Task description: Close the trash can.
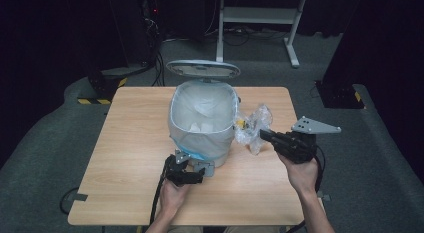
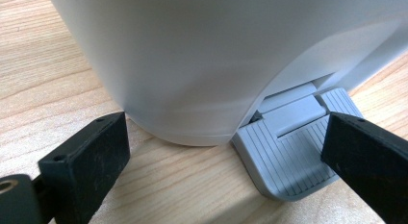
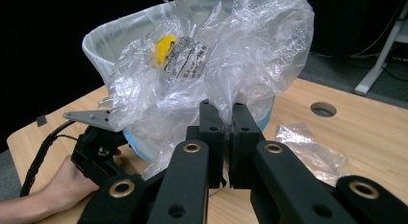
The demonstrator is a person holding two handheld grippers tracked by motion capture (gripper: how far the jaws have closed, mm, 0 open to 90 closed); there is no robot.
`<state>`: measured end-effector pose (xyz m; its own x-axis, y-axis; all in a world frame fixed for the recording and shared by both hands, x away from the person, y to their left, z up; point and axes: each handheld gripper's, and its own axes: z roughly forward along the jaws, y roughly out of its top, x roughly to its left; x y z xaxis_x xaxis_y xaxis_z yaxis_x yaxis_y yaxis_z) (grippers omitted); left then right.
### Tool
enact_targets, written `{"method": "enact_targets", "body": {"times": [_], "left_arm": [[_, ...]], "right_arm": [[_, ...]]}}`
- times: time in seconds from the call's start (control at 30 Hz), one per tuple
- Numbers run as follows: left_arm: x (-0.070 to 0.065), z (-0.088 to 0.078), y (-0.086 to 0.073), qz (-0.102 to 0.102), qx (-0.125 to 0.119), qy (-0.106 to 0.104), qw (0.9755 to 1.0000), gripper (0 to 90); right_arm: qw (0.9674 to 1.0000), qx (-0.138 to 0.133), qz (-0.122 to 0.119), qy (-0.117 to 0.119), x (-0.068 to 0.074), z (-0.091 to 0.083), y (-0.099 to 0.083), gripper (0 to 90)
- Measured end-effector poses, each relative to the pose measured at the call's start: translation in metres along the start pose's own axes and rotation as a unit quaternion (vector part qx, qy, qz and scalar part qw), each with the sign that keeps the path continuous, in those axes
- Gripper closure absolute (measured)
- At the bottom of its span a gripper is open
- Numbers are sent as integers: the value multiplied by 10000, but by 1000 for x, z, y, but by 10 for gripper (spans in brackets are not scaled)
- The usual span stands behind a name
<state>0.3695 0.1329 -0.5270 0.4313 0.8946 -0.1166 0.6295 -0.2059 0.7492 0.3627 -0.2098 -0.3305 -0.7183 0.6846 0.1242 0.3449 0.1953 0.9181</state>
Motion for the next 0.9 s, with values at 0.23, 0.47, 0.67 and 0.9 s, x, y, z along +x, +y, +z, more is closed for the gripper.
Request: {"method": "enact_targets", "body": {"times": [0.23, 0.47, 0.67, 0.9], "left_arm": [[1, 0, 0, -22, 10, -18, 10000, 31], [1, 0, 0, -16, 20, -15, 10000, 31], [1, 0, 0, -23, 27, -27, 10000, 31], [1, 0, 0, -27, 29, -30, 10000, 31]], "right_arm": [[10000, 16, -79, 31, 3, 3, 11, 869], [9999, 29, -115, 94, 4, 8, 21, 869], [9998, 49, -74, 162, 2, 15, 28, 869], [9997, 80, -120, 174, 3, 24, 37, 868]]}}
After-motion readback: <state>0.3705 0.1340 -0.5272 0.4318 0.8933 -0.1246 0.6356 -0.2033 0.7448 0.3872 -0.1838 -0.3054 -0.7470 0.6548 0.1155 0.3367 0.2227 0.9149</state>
